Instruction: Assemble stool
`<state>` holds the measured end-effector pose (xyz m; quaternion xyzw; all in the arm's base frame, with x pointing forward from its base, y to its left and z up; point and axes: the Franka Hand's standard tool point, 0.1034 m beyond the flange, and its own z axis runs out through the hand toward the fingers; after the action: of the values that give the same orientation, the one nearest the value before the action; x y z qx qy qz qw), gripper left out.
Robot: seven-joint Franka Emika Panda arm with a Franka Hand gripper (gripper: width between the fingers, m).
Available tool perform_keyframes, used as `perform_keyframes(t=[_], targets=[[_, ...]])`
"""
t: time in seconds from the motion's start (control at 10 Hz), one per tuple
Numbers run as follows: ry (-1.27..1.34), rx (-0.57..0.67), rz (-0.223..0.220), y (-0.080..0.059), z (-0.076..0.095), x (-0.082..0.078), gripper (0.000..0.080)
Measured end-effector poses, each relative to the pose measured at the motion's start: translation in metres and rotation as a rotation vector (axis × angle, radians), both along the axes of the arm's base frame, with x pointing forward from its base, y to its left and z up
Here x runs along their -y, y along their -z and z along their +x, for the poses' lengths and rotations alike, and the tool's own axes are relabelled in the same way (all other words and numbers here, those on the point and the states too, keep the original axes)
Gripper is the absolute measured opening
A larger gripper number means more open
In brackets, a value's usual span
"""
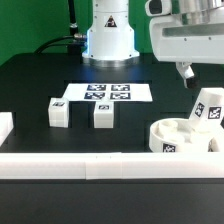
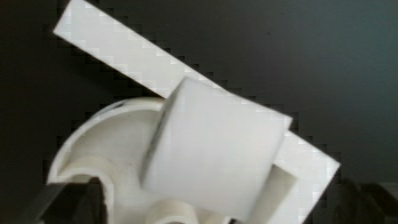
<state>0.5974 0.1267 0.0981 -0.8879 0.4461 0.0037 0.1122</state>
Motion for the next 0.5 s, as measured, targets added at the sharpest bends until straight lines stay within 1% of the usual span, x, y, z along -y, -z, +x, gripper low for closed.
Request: perform_keyframes(t=[0.3, 0.5], targets=[[-0.259, 0.049, -0.028, 0.0018, -0.0008, 0.0002, 0.0649], [-0.546, 0.105, -0.071, 0.0006, -0.0002, -0.0041, 0.0649]])
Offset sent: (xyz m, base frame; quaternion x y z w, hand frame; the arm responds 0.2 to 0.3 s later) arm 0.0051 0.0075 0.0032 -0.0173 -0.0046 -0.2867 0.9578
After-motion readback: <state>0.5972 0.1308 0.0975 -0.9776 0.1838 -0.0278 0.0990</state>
